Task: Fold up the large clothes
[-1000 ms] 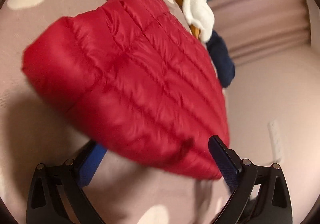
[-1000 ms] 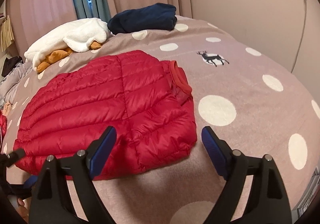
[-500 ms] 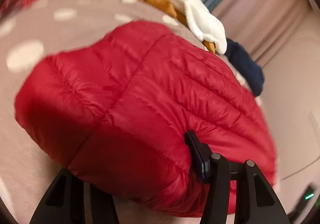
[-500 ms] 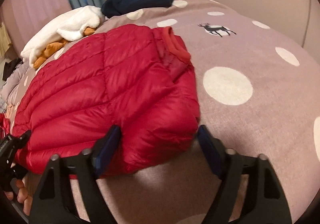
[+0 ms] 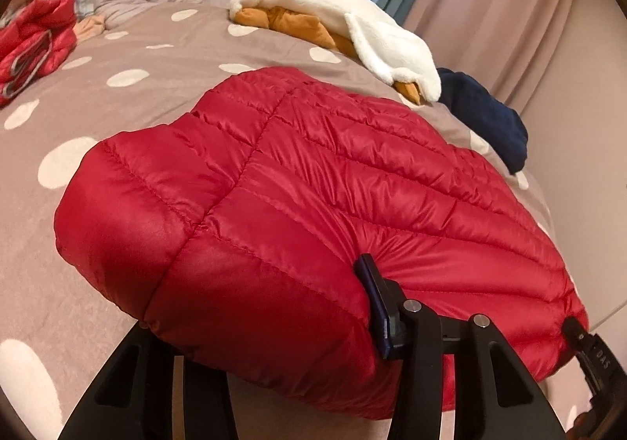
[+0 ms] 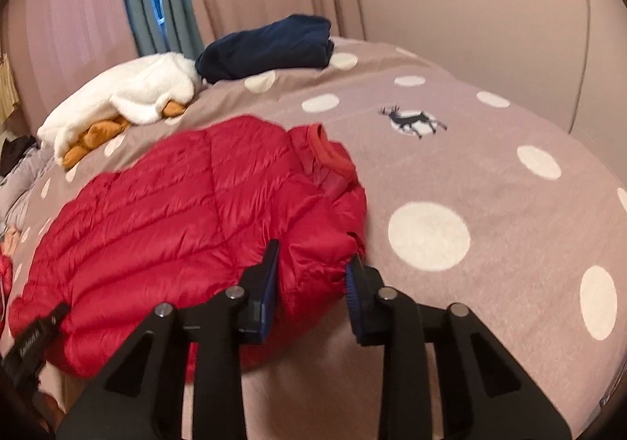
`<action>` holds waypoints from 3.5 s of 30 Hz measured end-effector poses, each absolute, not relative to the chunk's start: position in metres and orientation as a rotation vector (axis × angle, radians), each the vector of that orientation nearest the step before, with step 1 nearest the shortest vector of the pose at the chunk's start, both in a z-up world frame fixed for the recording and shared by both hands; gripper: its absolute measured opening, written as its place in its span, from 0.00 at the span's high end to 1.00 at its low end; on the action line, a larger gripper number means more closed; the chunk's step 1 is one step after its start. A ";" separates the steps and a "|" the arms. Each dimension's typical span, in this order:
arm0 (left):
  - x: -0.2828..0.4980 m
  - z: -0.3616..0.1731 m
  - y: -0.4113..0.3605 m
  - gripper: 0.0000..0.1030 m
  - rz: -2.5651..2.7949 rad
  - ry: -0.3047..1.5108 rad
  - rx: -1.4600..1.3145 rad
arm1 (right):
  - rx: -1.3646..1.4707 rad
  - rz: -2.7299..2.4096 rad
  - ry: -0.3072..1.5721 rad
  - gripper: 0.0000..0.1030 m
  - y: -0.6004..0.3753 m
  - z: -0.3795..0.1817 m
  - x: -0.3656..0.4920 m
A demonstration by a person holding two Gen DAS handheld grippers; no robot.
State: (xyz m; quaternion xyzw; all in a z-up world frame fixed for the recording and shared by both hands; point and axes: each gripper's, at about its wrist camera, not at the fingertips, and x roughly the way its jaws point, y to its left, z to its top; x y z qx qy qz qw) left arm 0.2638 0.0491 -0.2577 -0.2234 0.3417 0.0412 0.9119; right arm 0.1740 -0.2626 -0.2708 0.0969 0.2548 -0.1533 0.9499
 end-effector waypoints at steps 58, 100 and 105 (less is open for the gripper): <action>0.256 -0.166 -0.041 0.60 -0.106 0.385 -0.116 | 0.200 -0.371 0.633 0.87 -0.289 -0.302 0.248; 0.316 -0.228 -0.187 0.60 -0.219 0.809 0.088 | 0.314 -0.596 0.428 0.76 -0.378 -0.245 0.093; 0.316 -0.229 -0.185 0.60 -0.243 0.804 0.084 | 0.319 -0.549 0.407 0.75 -0.365 -0.235 0.081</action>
